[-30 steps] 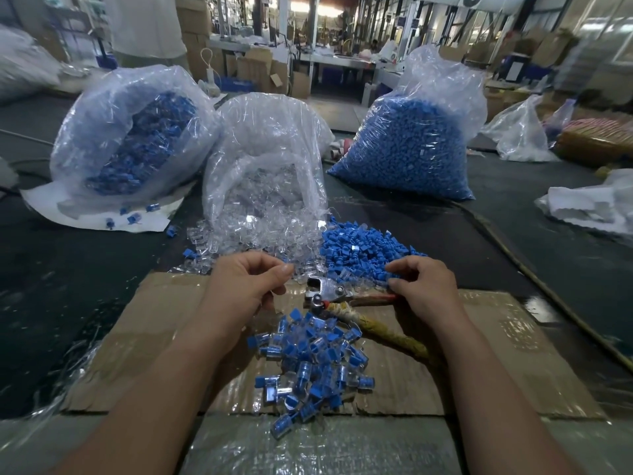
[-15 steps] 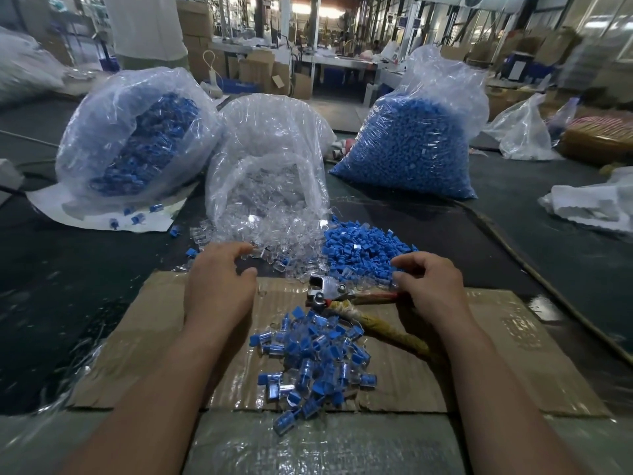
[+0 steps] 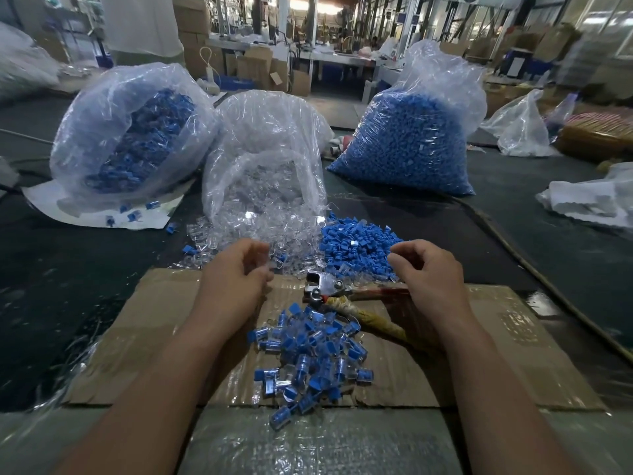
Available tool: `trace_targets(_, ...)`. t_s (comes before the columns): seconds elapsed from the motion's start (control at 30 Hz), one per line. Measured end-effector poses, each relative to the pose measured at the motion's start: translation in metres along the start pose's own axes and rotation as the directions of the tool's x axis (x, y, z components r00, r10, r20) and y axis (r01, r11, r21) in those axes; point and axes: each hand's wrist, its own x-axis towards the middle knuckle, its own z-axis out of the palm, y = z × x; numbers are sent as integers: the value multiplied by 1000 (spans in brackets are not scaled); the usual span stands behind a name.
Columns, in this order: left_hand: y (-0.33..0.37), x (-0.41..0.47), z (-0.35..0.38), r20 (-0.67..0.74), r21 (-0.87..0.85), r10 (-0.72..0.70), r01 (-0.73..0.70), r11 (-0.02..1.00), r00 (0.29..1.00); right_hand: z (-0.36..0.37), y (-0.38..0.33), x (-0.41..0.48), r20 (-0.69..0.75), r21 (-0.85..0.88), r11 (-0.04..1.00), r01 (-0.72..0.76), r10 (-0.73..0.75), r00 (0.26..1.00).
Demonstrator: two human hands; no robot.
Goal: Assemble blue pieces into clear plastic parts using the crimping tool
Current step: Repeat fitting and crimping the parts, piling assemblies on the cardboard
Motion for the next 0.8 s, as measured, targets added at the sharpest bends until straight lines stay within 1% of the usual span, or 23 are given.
trace_targets(0.03,2,-1,1,22,-97,-25,27,995,999,0,-2,-1,9,-1,1000,10,-10,1000)
trace_targets(0.07,3,-2,2,39,-152,-36,42,987,999,1,-4,-3,17,2,1000,16,-16,1000)
trace_targets(0.13,5,-3,2,55,-191,-22,33,981,998,3,-7,-5,27,21,999,25,-26,999)
trace_targets(0.2,6,-4,2,57,-181,33,-22,983,998,4,-11,-7,45,23,999,41,-42,998)
trace_targets(0.33,9,-8,3,91,-96,127,-118,988,988,8,-21,-12,105,55,996,65,-70,992)
trace_targets(0.53,15,-12,2,162,-195,178,-146,970,971,13,-32,-20,177,107,990,91,-109,978)
trace_targets(0.67,16,-12,1,175,-266,153,-103,958,973,15,-39,-23,205,173,978,117,-152,967)
trace_targets(0.8,19,-14,1,218,-299,168,-98,949,961,20,-47,-27,248,252,964,85,-150,957)
